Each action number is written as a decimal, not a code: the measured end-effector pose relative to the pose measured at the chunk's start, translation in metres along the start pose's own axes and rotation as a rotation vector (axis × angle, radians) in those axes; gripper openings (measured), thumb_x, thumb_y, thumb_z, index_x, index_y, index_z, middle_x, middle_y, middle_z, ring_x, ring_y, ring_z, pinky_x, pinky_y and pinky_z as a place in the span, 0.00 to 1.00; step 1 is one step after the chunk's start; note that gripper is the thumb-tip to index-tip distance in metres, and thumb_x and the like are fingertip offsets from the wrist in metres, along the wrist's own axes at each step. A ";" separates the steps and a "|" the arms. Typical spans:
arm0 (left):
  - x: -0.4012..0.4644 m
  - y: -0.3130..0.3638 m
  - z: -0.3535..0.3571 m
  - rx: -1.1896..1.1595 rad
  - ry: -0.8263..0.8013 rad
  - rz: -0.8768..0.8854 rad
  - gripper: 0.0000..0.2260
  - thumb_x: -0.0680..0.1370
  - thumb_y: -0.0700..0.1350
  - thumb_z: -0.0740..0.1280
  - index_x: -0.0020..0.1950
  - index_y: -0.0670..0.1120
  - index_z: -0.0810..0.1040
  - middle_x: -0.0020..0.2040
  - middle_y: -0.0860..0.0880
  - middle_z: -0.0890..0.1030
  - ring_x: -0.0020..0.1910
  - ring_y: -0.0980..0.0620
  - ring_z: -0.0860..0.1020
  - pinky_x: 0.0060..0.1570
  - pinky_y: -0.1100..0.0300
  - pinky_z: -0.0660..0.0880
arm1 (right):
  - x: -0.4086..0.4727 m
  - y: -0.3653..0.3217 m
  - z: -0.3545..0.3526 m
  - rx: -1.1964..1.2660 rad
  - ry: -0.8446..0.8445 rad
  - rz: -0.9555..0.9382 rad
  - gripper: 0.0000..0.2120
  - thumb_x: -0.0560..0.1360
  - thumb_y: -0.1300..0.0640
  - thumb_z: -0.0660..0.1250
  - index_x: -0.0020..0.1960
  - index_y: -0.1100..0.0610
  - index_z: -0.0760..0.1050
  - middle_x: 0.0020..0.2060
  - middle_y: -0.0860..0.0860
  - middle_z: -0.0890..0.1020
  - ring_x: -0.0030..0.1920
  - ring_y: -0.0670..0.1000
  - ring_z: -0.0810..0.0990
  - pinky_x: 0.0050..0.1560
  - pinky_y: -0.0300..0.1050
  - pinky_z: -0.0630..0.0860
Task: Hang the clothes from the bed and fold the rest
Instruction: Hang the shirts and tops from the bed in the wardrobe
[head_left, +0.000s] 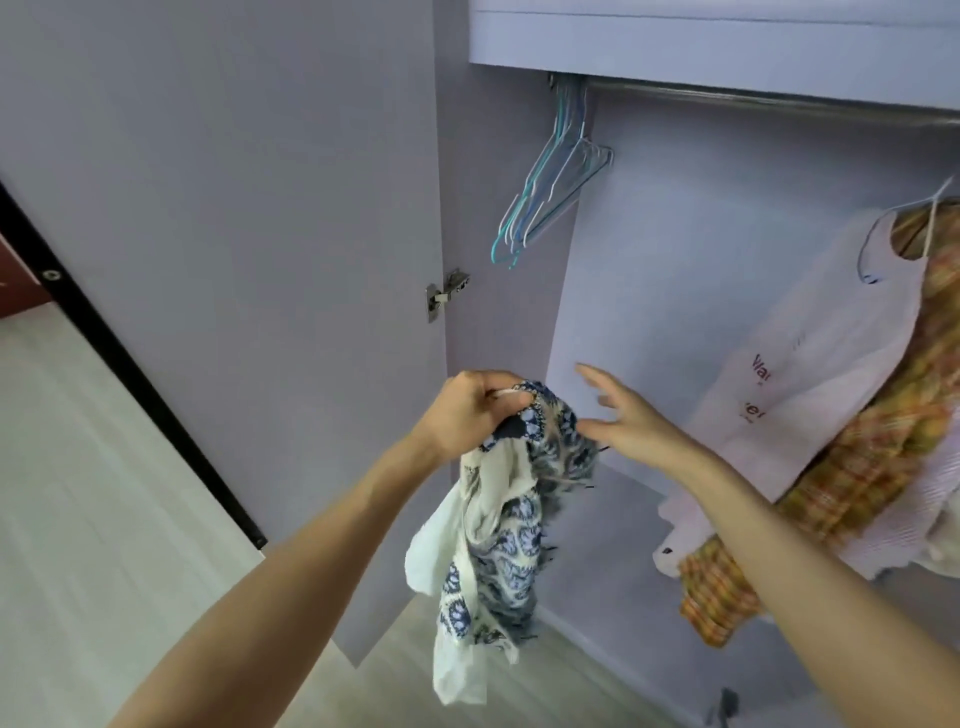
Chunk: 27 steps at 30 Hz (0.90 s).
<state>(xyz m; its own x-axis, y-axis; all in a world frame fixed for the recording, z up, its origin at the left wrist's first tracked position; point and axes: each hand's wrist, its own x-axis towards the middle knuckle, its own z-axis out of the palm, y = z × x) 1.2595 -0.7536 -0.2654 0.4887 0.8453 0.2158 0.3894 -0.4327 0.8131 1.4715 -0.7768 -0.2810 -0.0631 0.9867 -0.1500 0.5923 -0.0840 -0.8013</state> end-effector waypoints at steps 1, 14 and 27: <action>0.000 0.004 0.002 -0.028 0.015 0.011 0.07 0.78 0.43 0.66 0.42 0.46 0.82 0.39 0.53 0.79 0.37 0.57 0.76 0.41 0.66 0.72 | -0.002 -0.008 0.007 0.023 -0.100 -0.076 0.32 0.75 0.63 0.65 0.74 0.48 0.56 0.71 0.46 0.65 0.67 0.45 0.65 0.63 0.45 0.68; -0.038 -0.032 0.012 0.160 -0.021 -0.344 0.14 0.74 0.50 0.70 0.51 0.41 0.75 0.48 0.49 0.75 0.42 0.50 0.77 0.41 0.63 0.75 | -0.003 -0.057 0.026 0.255 0.281 -0.314 0.13 0.74 0.66 0.60 0.44 0.47 0.69 0.38 0.47 0.75 0.31 0.37 0.71 0.30 0.28 0.67; -0.017 -0.047 -0.002 0.312 0.294 -0.361 0.10 0.75 0.34 0.61 0.52 0.40 0.79 0.47 0.41 0.82 0.46 0.40 0.79 0.44 0.55 0.74 | -0.023 0.006 -0.002 0.119 0.464 -0.051 0.09 0.75 0.67 0.62 0.51 0.57 0.65 0.40 0.48 0.70 0.34 0.44 0.69 0.30 0.31 0.68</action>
<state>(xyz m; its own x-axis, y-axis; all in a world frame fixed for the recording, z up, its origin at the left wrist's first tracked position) 1.2311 -0.7470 -0.3060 0.0608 0.9895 0.1310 0.7262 -0.1339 0.6743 1.4780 -0.7996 -0.2813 0.2913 0.9457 0.1441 0.5004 -0.0223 -0.8655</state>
